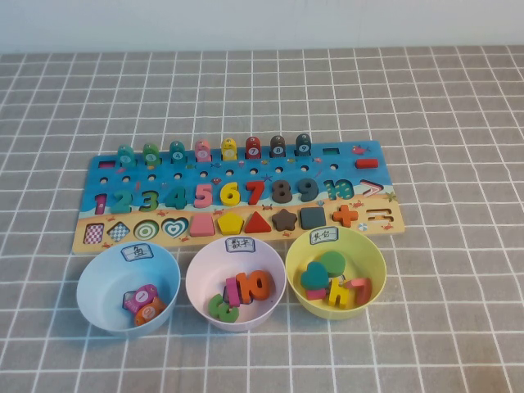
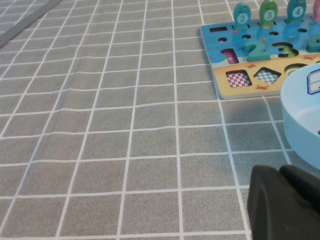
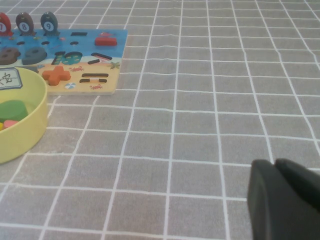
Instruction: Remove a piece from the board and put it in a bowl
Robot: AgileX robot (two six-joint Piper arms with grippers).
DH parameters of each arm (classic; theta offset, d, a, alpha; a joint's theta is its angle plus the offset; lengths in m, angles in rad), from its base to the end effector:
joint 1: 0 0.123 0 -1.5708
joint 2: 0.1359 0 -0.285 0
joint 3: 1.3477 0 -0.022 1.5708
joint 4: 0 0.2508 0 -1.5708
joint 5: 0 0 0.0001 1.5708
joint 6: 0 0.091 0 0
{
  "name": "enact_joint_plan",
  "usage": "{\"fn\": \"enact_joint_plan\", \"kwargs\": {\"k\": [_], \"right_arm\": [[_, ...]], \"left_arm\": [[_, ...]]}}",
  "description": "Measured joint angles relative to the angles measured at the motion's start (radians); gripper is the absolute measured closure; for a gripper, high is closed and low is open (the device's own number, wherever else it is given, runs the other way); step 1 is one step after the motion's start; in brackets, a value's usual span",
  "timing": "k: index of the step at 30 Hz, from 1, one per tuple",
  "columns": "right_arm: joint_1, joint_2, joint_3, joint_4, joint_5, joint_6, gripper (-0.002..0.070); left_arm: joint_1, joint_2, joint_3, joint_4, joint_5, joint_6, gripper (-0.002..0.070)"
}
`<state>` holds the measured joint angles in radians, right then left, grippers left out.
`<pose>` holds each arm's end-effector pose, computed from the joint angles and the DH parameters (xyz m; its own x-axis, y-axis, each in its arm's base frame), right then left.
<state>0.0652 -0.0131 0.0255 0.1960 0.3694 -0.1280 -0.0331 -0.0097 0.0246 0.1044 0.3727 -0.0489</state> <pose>0.0521 0.0098 0.1727 -0.2904 0.0361 -0.9562 -0.1164 0.9905 0.0727 0.0528 0.0017 0.1721 -0.2938 0.0581 -0.9541 0.0110 0.9983 0.0574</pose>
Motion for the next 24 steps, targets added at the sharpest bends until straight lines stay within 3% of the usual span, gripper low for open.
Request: {"fn": "enact_joint_plan", "kwargs": {"k": [7,15,24], "right_arm": [[0.000,0.000,0.000,0.132,-0.039,0.000,0.0694],[0.000,0.000,0.000,0.591,-0.198,0.000,0.0694],[0.000,0.000,0.000,0.721,-0.251,0.000,0.0694]], "left_arm": [[0.000,0.000,0.000,0.000,0.000,0.000,0.0678],[0.000,0.000,0.000,0.000,0.000,0.000,0.0678],[0.000,0.000,0.000,0.000,0.000,0.000,0.0678]]}}
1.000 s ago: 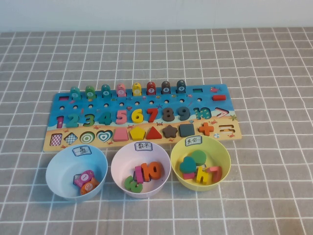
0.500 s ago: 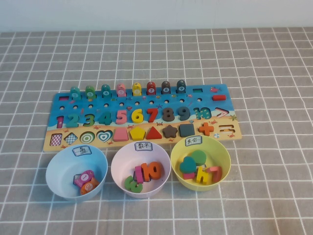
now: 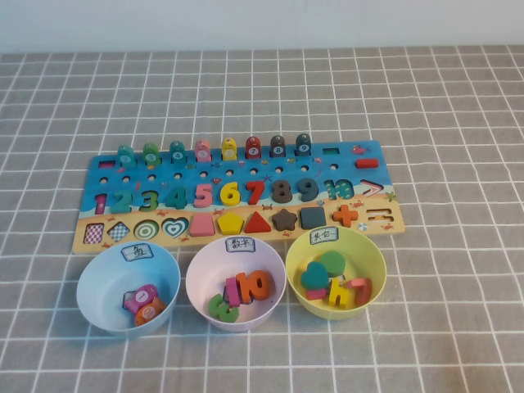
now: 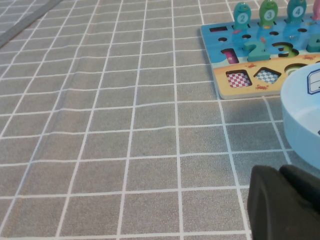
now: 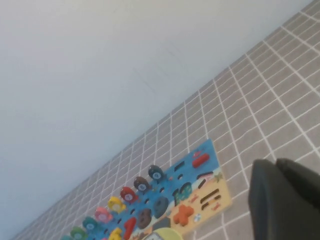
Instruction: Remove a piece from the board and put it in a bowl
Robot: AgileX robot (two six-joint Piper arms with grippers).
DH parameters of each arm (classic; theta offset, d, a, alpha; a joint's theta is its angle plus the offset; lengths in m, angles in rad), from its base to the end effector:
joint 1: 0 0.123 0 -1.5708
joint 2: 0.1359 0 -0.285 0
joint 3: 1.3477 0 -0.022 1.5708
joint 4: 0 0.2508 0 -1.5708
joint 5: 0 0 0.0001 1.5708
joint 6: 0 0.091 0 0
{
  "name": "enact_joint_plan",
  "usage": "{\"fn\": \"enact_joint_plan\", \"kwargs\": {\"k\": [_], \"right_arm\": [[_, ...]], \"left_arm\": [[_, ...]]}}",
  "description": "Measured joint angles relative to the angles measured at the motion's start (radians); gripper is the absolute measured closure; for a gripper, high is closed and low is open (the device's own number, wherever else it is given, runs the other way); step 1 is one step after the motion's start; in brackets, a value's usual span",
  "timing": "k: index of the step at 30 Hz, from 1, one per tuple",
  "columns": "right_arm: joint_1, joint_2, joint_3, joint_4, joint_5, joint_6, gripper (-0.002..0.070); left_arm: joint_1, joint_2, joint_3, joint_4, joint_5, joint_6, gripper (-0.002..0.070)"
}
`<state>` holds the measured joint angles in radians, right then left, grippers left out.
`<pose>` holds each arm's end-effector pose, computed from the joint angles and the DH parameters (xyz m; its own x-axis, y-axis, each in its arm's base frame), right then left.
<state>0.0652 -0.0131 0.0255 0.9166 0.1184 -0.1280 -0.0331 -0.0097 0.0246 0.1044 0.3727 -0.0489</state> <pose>0.0555 0.0123 0.1988 -0.1102 0.6982 -0.7074 -0.1138 0.6982 0.7068 0.0528 0.0017 0.1721 -0.2938 0.0581 -0.9541 0.0110 0.9983 0.0574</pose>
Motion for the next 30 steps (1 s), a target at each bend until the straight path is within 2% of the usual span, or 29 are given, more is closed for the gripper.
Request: {"fn": "enact_joint_plan", "kwargs": {"k": [6,16,20,26,30], "right_arm": [[0.000,0.096,-0.048,0.014,0.136,0.000,0.0694],[0.000,0.578,-0.362,-0.255,0.496,-0.002,0.0694],[0.000,0.765,-0.503,-0.307,0.605,-0.041,0.0694],[0.005,1.006,-0.674,-0.314,0.634,-0.139,0.0694],[0.065,1.132,-0.769,-0.303,0.579,-0.175,0.0694]], "left_arm": [[0.000,0.000,0.000,0.000,0.000,0.000,0.0678],[0.000,0.000,0.000,0.000,0.000,0.000,0.0678],[0.000,0.000,0.000,0.000,0.000,0.000,0.0678],[0.000,0.000,0.000,0.000,0.000,0.000,0.0678],[0.000,0.000,0.000,0.000,0.000,0.000,0.0678]]}}
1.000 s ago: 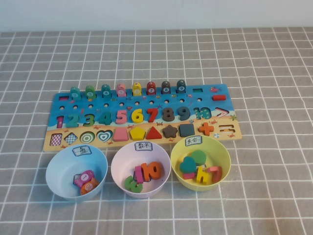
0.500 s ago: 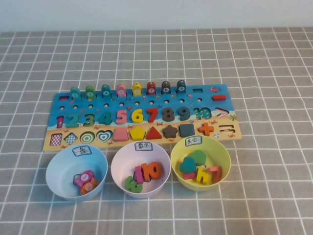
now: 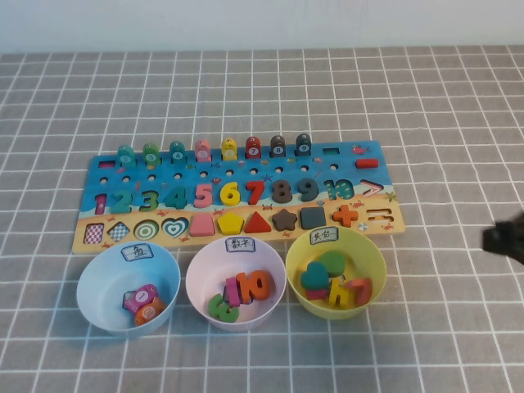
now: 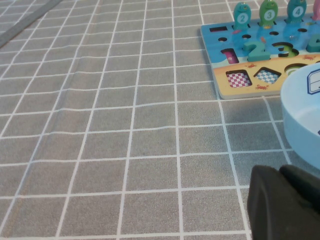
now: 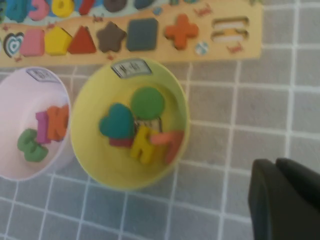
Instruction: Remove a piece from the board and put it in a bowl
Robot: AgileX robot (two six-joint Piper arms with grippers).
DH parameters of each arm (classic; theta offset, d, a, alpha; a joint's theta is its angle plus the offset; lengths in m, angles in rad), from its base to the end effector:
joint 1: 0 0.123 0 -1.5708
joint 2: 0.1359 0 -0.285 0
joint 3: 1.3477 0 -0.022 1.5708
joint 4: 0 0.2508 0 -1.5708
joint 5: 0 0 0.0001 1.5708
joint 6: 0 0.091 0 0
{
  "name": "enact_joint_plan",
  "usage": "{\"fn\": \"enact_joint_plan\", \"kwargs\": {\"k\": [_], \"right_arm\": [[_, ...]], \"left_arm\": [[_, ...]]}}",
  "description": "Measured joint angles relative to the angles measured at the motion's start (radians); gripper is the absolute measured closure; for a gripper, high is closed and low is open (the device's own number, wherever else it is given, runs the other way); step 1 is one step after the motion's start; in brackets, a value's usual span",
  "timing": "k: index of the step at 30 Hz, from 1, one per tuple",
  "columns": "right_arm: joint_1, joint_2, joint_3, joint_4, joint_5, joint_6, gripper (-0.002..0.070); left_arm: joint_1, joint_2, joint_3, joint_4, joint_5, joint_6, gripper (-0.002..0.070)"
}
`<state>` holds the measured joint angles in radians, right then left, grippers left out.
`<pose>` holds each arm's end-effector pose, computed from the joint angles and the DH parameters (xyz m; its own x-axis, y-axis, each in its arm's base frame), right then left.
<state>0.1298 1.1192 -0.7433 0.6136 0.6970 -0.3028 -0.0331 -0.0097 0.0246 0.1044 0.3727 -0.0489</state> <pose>0.2053 0.0608 0.2779 -0.8228 0.0717 -0.5638 -0.1976 0.8940 0.4022 0.0528 0.0017 0.1721 -0.2938 0.0581 -0.9541 0.0110 0.9983 0.0574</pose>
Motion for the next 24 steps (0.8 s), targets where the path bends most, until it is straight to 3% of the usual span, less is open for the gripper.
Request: {"fn": "enact_joint_plan", "kwargs": {"k": [10,16,24], "right_arm": [[0.277,0.305,-0.242,0.004,-0.154,-0.079,0.0694],[0.301,0.495,-0.512,-0.017,-0.002,-0.075,0.0694],[0.302,0.727,-0.930,-0.269,0.285,0.213,0.0694]], "left_arm": [[0.000,0.000,0.000,0.000,0.000,0.000,0.0678],[0.000,0.000,0.000,0.000,0.000,0.000,0.0678],[0.000,0.000,0.000,0.000,0.000,0.000,0.0678]]}}
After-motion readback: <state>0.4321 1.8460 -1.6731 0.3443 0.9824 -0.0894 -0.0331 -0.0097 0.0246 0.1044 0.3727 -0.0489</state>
